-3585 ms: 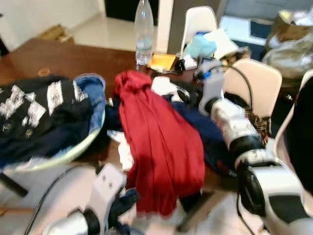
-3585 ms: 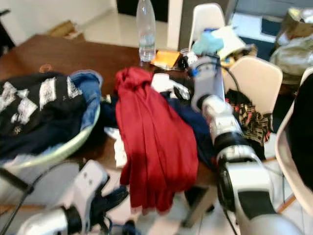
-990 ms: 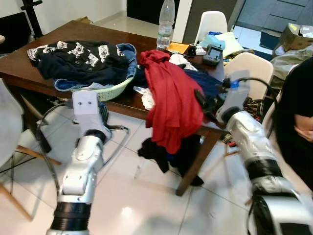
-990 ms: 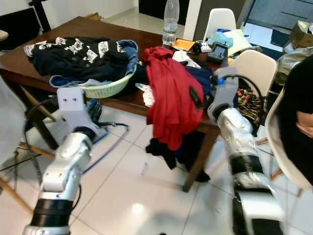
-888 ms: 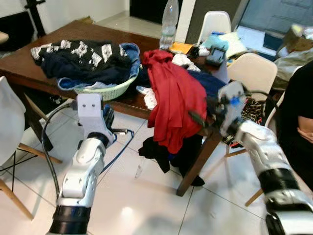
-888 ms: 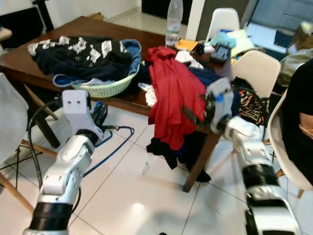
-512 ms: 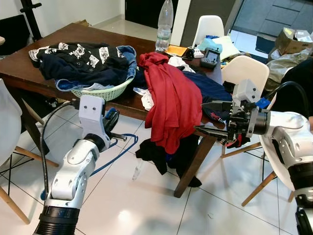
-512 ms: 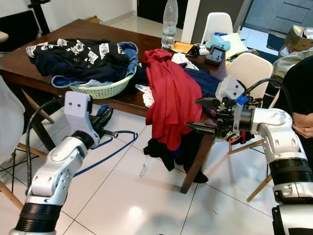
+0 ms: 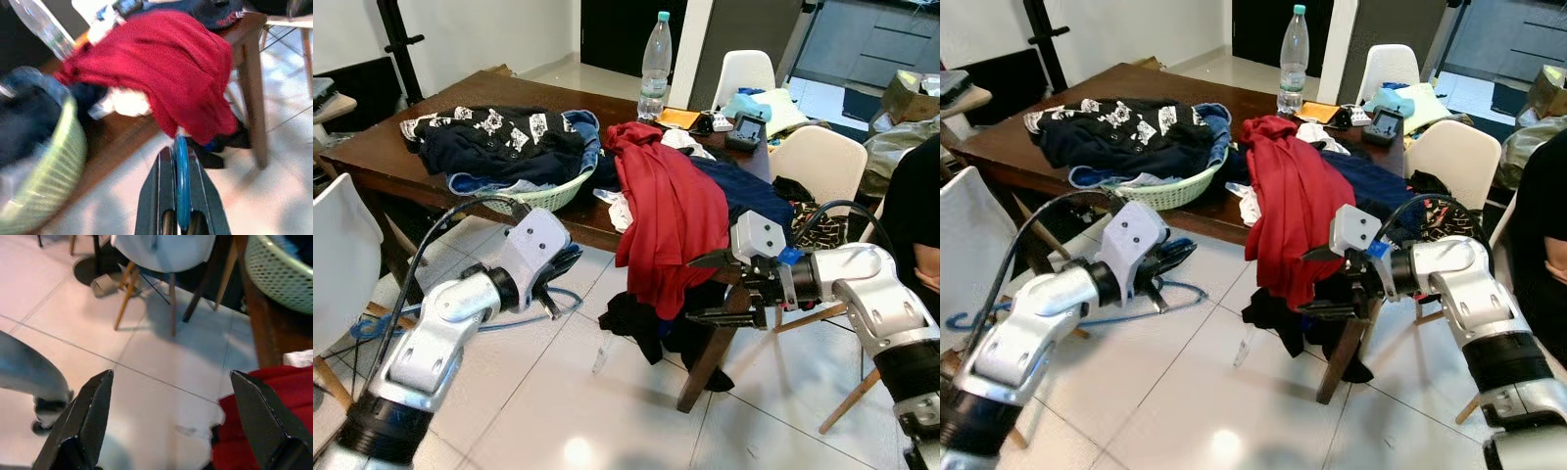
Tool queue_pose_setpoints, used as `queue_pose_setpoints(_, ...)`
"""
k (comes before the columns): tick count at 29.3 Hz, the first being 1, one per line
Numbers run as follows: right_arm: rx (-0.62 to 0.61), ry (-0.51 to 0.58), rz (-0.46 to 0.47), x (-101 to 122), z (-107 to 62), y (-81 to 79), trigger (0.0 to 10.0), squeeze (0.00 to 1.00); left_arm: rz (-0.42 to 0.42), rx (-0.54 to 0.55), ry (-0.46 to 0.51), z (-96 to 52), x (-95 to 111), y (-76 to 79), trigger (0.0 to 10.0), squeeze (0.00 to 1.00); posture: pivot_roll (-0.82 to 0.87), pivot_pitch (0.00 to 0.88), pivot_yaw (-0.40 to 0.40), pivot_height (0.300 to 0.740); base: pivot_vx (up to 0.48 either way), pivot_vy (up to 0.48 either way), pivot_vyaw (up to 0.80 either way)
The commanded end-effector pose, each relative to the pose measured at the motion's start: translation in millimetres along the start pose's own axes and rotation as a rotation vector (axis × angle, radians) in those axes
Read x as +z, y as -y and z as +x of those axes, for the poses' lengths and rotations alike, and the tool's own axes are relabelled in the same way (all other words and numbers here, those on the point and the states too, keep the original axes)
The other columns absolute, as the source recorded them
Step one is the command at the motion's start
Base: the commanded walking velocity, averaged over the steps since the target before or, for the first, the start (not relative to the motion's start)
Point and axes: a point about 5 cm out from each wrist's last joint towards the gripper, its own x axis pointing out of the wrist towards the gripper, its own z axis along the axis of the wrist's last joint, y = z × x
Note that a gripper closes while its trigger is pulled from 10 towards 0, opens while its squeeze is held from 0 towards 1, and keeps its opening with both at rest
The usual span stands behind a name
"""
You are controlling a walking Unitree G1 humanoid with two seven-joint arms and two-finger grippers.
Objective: Hang hanger
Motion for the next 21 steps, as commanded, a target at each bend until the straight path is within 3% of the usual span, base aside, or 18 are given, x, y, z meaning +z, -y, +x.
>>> queue_pose_setpoints(1,-0.008,0.016,-0.012,5,-1.6,0.7,10.0,0.00,0.021,-0.021,-0.008,-0.6,-2,0.7,10.0,0.00,0.15,0.000,0.072,0.740,0.000,0.000,0.00)
queue_pose_setpoints(10,-0.035,-0.012,-0.041,8,-8.5,4.2,10.0,0.00,0.056,-0.013,-0.029,6.7,1,-6.9,10.0,0.00,0.14,0.000,0.065,0.740,0.000,0.000,0.00)
queue_pose_setpoints(13,-0.101,-0.008,-0.092,19,-13.7,13.7,10.0,0.00,0.017,0.013,-0.079,10.8,-3,-3.1,10.0,0.00,0.14,0.000,0.061,0.740,0.000,0.000,0.00)
queue_pose_setpoints(20,-0.131,-0.022,-0.125,29,-24.2,15.6,10.0,0.00,-0.064,0.011,-0.188,8.1,-15,9.8,10.0,0.00,0.15,0.000,0.060,0.740,0.000,0.000,0.00)
queue_pose_setpoints(21,-0.128,-0.035,-0.130,31,-28.7,13.9,10.0,0.00,-0.129,0.007,-0.233,3.8,-21,16.5,10.0,0.00,0.15,0.000,0.058,0.740,0.000,0.000,0.00)
